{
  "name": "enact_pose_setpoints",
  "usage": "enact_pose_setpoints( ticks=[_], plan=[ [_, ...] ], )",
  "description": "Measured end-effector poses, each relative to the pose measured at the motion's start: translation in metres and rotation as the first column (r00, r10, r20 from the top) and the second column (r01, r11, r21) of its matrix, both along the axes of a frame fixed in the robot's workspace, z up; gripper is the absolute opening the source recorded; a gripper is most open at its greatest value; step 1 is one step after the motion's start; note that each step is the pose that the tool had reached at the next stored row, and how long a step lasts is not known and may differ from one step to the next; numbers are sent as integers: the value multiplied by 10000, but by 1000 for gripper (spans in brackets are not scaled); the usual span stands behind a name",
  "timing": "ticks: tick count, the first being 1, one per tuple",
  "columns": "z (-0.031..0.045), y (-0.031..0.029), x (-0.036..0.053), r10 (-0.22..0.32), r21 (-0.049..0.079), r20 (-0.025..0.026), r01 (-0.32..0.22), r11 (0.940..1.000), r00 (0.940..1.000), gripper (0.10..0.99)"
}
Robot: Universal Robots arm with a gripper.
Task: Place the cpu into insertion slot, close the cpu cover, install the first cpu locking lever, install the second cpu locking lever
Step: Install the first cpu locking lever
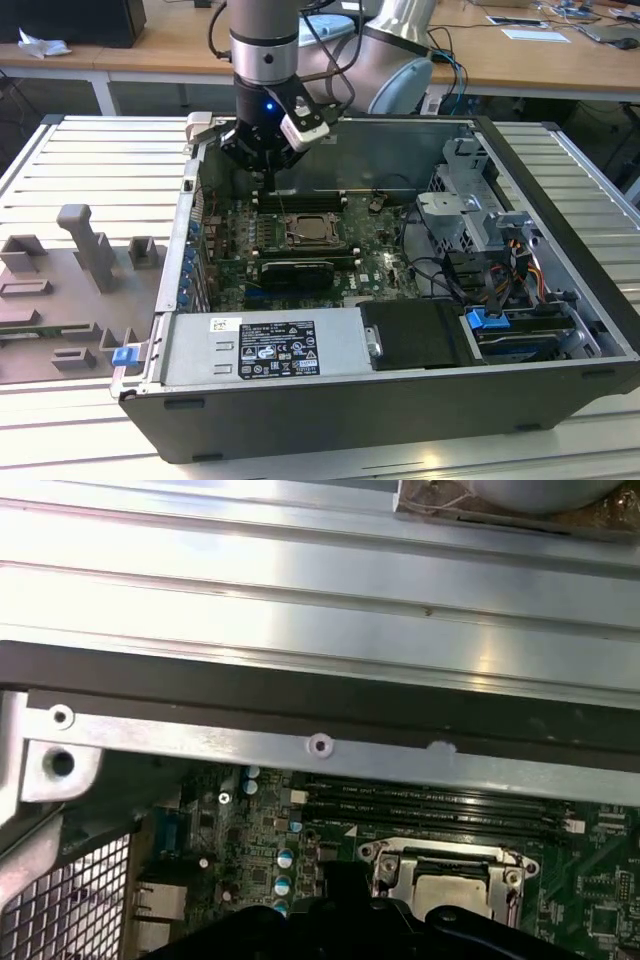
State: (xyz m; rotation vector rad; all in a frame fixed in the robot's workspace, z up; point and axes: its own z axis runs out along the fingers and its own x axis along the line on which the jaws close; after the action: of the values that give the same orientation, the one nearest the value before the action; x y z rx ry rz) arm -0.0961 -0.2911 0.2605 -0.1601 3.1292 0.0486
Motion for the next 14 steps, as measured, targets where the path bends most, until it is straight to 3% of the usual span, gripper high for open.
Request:
enact_pose_setpoints(
  ticks=[1,2,4,5,6,7,14],
  plan=[
    [-1,0,23,-6,-1,0,6,10000,10000,106],
    [-6,1,112,-8,-7,0,8,10000,10000,106],
    [-19,8,338,-17,-12,0,17,10000,10000,106],
    [-31,9,507,-22,-9,0,22,10000,10000,106],
    [-59,9,564,-221,353,-4,221,9991,9998,106],
    [-98,9,571,-354,434,-4,354,9984,9994,106],
    [-222,8,571,-351,541,-11,351,9979,9994,106]
  ],
)
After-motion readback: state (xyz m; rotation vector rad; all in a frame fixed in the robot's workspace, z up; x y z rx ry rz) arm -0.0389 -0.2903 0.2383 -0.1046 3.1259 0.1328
